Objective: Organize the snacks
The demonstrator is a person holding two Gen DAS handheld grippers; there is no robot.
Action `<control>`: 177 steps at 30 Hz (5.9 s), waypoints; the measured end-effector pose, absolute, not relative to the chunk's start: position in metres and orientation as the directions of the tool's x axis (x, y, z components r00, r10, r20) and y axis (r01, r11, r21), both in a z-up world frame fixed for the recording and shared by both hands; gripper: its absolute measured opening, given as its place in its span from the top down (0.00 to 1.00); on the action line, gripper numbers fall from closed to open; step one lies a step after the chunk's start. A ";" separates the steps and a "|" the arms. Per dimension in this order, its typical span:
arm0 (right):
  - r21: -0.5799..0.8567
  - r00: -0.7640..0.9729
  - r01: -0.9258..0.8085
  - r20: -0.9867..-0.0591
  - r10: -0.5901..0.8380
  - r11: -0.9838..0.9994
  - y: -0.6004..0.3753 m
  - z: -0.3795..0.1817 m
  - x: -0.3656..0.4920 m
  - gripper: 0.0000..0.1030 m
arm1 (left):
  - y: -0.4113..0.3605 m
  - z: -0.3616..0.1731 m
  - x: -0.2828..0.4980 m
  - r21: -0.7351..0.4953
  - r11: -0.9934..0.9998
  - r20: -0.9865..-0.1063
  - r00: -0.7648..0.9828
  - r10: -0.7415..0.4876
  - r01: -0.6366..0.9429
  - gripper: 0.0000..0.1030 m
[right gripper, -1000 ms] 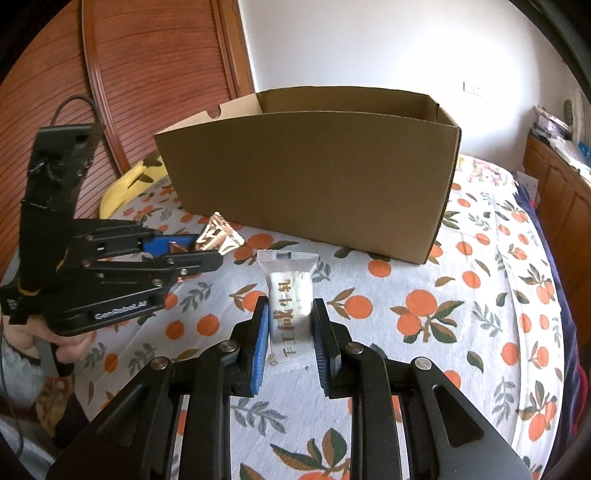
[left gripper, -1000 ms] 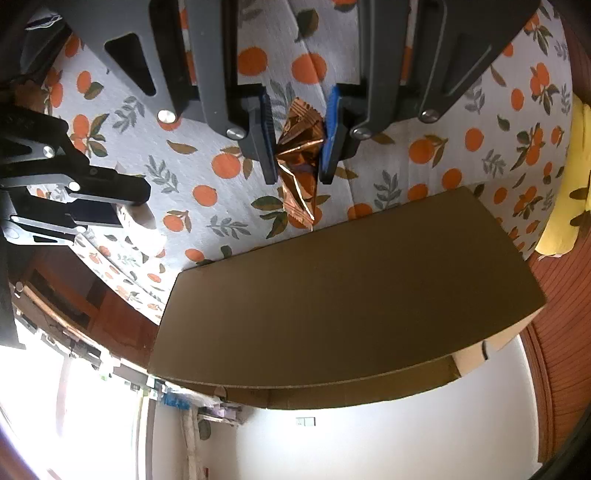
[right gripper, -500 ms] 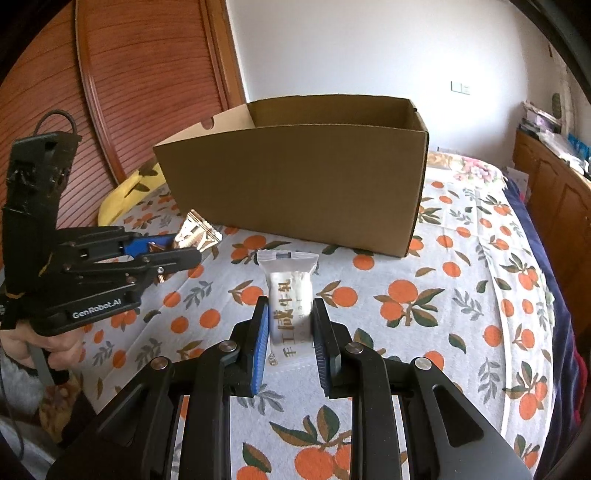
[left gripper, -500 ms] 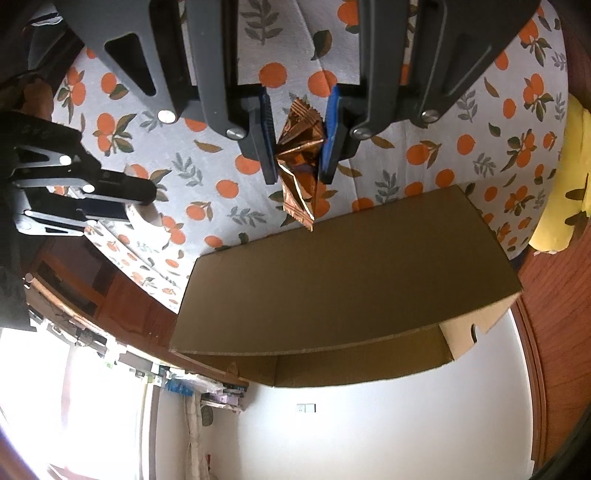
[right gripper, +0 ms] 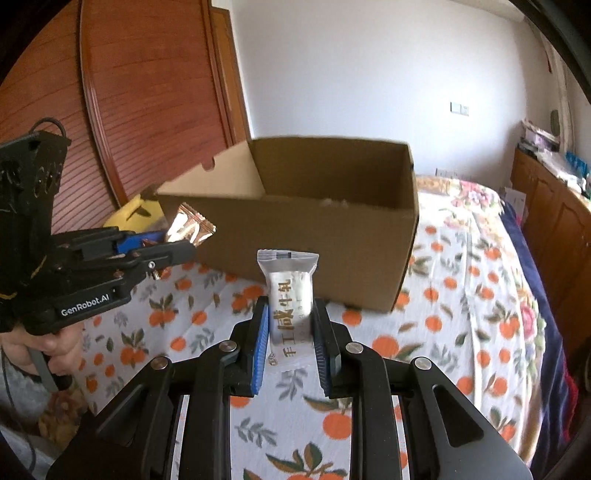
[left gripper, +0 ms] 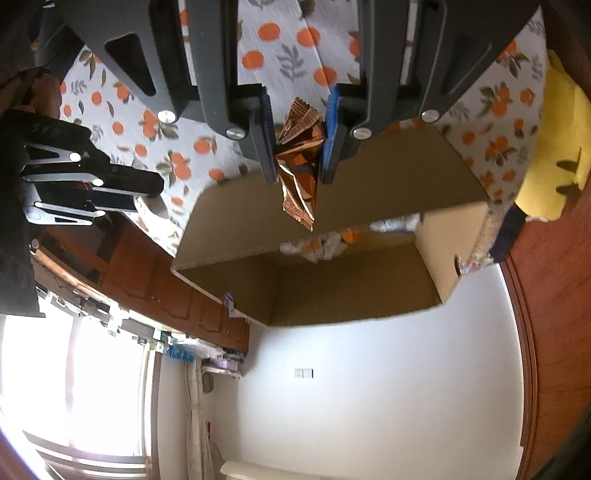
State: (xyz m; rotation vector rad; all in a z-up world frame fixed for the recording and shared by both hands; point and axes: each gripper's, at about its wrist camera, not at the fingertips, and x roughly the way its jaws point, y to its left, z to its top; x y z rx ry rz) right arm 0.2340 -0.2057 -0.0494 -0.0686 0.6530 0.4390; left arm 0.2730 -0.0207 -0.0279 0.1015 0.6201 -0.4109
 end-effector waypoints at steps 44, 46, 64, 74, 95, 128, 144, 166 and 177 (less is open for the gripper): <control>0.057 0.725 -0.450 -0.558 0.403 0.891 -0.166 -0.051 0.369 0.80 | -0.009 -0.045 0.389 -0.083 0.945 -0.505 0.804 -0.313 0.315 0.80; 0.058 0.725 -0.448 -0.560 0.401 0.892 -0.169 -0.053 0.370 0.79 | -0.012 -0.046 0.388 -0.083 0.947 -0.503 0.807 -0.309 0.311 0.79; 0.096 0.734 -0.450 -0.527 0.428 0.888 -0.173 -0.059 0.369 0.63 | -0.008 -0.057 0.390 -0.070 0.952 -0.486 0.823 -0.293 0.297 0.69; 0.066 0.753 -0.422 -0.530 0.391 0.904 -0.174 -0.047 0.359 0.61 | -0.015 -0.046 0.377 -0.015 0.963 -0.495 0.835 -0.239 0.267 0.68; 0.058 0.809 -0.287 -0.520 0.275 0.956 -0.197 -0.033 0.253 0.54 | -0.021 -0.029 0.265 0.032 0.971 -0.520 0.833 -0.187 0.238 0.63; 0.026 0.846 -0.139 -0.517 0.132 0.990 -0.216 -0.046 0.137 0.00 | -0.002 -0.045 0.142 0.062 0.991 -0.493 0.867 -0.070 0.115 0.00; 0.004 0.871 -0.105 -0.482 0.094 0.994 -0.214 -0.009 0.076 0.00 | 0.013 -0.009 0.086 0.074 0.995 -0.451 0.892 -0.029 0.070 0.00; -0.004 0.901 -0.061 -0.431 0.054 0.998 -0.210 0.009 0.022 0.00 | 0.017 0.003 0.040 0.054 0.996 -0.430 0.902 -0.040 0.070 0.00; -0.004 0.900 -0.054 -0.433 0.047 0.999 -0.213 0.007 0.021 0.00 | 0.015 0.004 0.036 0.053 0.996 -0.422 0.906 -0.039 0.067 0.00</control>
